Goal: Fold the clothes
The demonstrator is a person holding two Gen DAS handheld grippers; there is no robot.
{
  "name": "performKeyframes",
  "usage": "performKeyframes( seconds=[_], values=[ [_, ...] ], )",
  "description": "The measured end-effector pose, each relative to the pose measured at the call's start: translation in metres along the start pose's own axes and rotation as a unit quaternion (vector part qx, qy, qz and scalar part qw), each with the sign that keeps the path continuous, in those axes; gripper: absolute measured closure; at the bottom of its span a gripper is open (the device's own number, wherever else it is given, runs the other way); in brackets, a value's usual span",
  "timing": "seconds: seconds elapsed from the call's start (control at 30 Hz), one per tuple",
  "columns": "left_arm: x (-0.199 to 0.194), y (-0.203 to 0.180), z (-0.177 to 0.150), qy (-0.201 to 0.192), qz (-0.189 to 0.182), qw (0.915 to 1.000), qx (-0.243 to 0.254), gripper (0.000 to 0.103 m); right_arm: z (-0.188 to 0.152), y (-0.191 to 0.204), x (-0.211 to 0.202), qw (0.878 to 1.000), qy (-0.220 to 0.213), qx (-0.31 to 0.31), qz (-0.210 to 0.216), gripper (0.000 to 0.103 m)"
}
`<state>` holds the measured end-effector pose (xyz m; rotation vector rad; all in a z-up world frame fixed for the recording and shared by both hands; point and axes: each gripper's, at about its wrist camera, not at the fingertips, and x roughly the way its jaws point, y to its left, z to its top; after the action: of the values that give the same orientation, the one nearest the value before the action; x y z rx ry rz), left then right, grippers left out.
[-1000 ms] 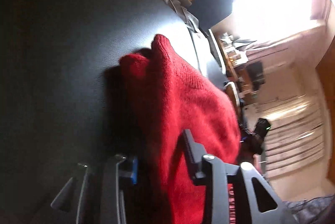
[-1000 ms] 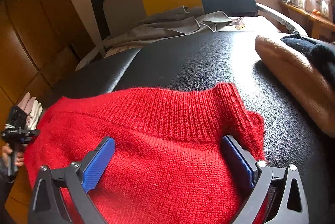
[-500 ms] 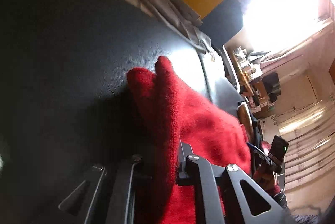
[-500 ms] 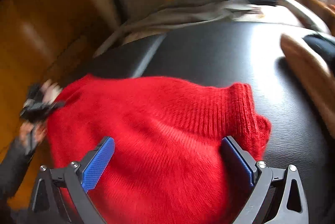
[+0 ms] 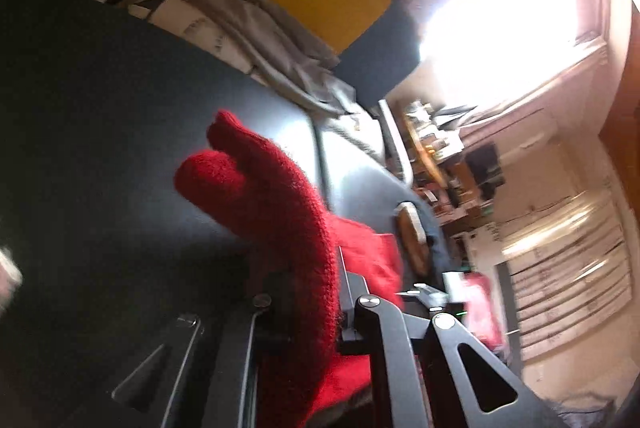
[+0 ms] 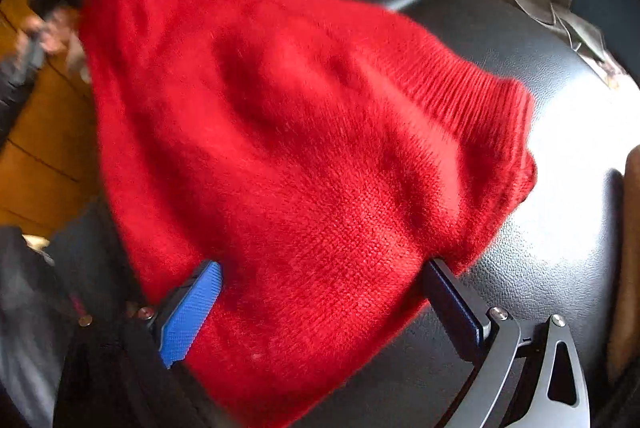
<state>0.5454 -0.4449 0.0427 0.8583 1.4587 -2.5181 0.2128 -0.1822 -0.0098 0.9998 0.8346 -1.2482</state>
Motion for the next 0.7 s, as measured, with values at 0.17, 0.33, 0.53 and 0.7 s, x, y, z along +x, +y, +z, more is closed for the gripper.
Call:
performKeyframes(
  seconds=[0.17,0.33,0.53,0.7],
  values=[
    [0.012,-0.046,-0.009,-0.013,-0.05,0.9986,-0.012,0.093,-0.007,0.003,0.002,0.999,-0.035,0.007,-0.01,0.0],
    [0.042,-0.102,-0.015,-0.02,-0.077,0.9968,-0.011,0.093,-0.016,0.004,0.0,0.997,-0.072,0.022,-0.012,0.0],
    [0.102,-0.16,-0.03,0.012,-0.08,0.9968,-0.002,0.093,-0.023,0.003,-0.002,0.994,-0.104,0.035,-0.003,0.0],
    [0.177,-0.174,-0.051,0.069,-0.042,0.9967,-0.008,0.093,-0.03,0.002,-0.004,0.99,-0.131,0.044,0.007,0.0]
  ],
)
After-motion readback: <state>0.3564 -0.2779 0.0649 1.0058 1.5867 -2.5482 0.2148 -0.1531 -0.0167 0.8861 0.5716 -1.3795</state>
